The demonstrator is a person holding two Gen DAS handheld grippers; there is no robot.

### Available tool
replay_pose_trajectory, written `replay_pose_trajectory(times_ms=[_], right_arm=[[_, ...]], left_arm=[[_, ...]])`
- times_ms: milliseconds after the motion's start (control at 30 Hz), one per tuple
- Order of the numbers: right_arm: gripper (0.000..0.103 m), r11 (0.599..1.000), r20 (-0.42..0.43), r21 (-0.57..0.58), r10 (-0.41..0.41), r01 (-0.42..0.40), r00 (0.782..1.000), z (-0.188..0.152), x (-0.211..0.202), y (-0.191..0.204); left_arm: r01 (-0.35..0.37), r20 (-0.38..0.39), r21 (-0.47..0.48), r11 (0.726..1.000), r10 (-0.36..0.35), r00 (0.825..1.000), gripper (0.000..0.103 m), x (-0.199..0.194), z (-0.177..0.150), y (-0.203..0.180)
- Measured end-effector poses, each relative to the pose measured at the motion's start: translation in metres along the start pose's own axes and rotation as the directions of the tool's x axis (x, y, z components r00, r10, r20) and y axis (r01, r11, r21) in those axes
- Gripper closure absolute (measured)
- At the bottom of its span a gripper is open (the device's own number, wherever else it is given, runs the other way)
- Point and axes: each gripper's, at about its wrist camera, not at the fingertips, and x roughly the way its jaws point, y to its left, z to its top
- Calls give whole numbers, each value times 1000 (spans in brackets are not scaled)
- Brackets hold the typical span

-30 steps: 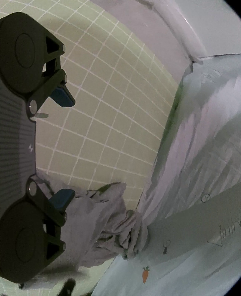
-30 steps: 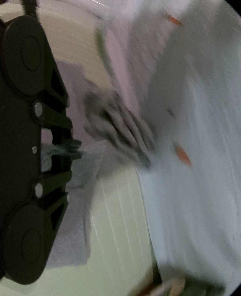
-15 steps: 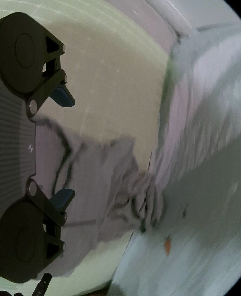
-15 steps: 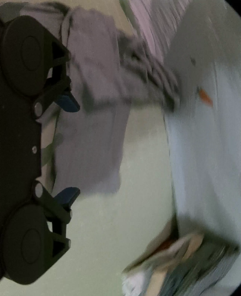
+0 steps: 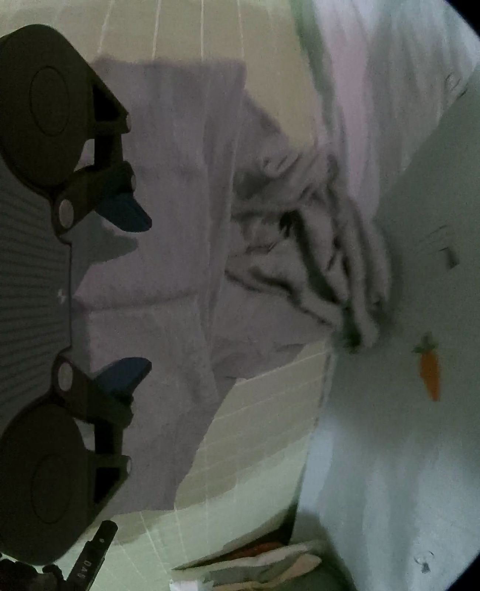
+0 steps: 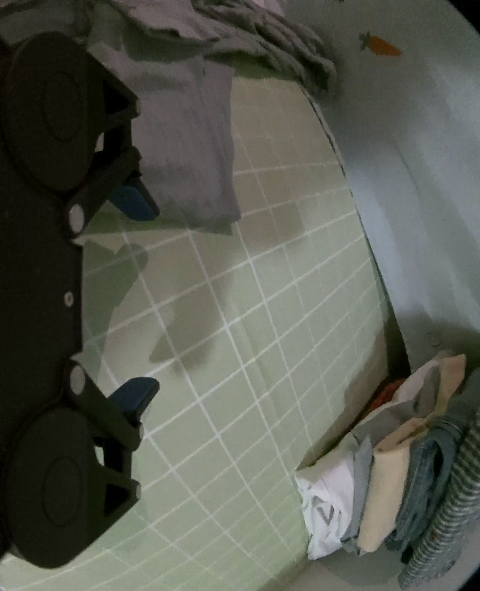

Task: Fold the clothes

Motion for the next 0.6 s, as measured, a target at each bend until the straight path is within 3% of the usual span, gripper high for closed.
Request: replay_pose_trajectory(times_ms=[167, 200, 233, 400, 600], right_arm=[[11, 1000, -18, 8, -18, 18, 1000, -2, 8, 4], [11, 1000, -22, 12, -24, 24, 999, -4, 8, 5], [11, 999, -25, 16, -30, 31, 999, -6, 7, 6], [11, 998, -30, -16, -60, 59, 998, -11, 3, 11], [11, 995, -19, -50, -84, 83, 996, -12, -6, 18]], left_arm=[[51, -46, 36, 998, -50, 998, 60, 20, 2, -9], [57, -44, 51, 997, -54, 998, 80, 20, 2, -11], [62, -43, 66, 996, -59, 997, 90, 21, 1, -13], [59, 9, 97, 993, -60, 998, 94, 8, 0, -15], [90, 164, 83, 992, -103, 981, 96, -49, 2, 2]])
